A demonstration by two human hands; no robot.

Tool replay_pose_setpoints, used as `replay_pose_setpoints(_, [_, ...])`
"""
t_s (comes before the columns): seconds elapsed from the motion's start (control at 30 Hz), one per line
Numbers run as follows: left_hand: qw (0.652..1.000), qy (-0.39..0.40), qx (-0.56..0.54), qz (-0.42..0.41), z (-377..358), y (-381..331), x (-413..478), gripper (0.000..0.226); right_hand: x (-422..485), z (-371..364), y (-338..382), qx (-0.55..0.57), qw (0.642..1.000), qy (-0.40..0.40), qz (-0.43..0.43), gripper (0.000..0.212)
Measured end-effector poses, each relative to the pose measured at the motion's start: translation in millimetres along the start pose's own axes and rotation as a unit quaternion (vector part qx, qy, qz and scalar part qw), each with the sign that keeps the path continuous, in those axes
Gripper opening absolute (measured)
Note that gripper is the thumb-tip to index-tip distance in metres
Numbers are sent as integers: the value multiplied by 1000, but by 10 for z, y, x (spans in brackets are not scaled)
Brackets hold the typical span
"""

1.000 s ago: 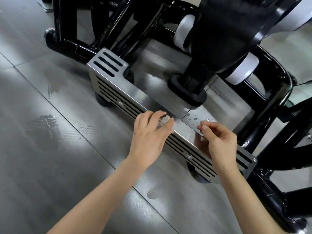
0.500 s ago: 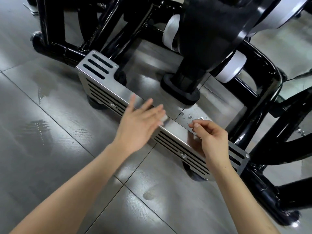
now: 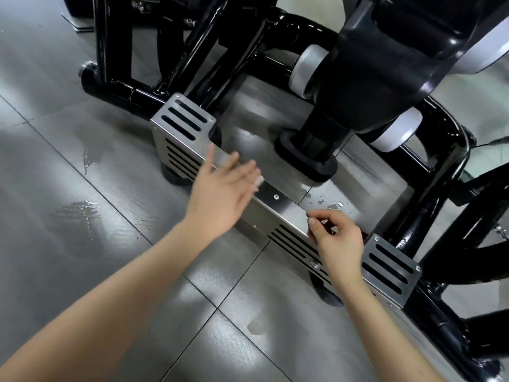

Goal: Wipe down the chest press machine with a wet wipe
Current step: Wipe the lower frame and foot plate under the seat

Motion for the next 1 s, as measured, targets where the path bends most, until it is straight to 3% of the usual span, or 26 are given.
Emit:
replay_pose_setpoints(0.13, [993,-4,-8,-118,-182,-640,-121,29,-11,-7,24,16,1000,-5,5,24])
replay_pose_setpoints(0.2, [990,-6,-1,-142,-245,-568,-92,27,-7,10,8,30,1000,2,-6,25])
replay_pose_setpoints(0.3, [1000,7,10,-11,-179,48,-52,35,12,-9,0,13,1000,3,-22,27])
replay_pose_setpoints(0.4, [989,-31,31,141,-25,732,-86,40,37,-85,72,-32,999,-8,-4,26])
replay_pose_setpoints(0.53, [955,-8,17,296,-29,1002,-112,53,108,-379,390,-26,1000,8,2,27])
replay_pose_setpoints(0.63, [914,-62,-59,398,-156,909,-158,47,253,-661,612,-25,1000,12,7,25])
replay_pose_setpoints(0.8, [826,-153,-246,484,-217,940,-59,49,390,-1006,916,-72,996,37,27,19])
replay_pose_setpoints(1.0, [811,-156,-305,474,-461,504,-302,50,412,-1129,996,-81,996,39,17,20])
Point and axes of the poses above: each hand's wrist, its own x-axis towards the middle knuckle, its own z-axis out of the back of the hand, y = z × x, the point moved 4 cm from there along x, towards the middle knuckle, and after that the axes turned 5 degrees about -x, right-handed, at the moved point
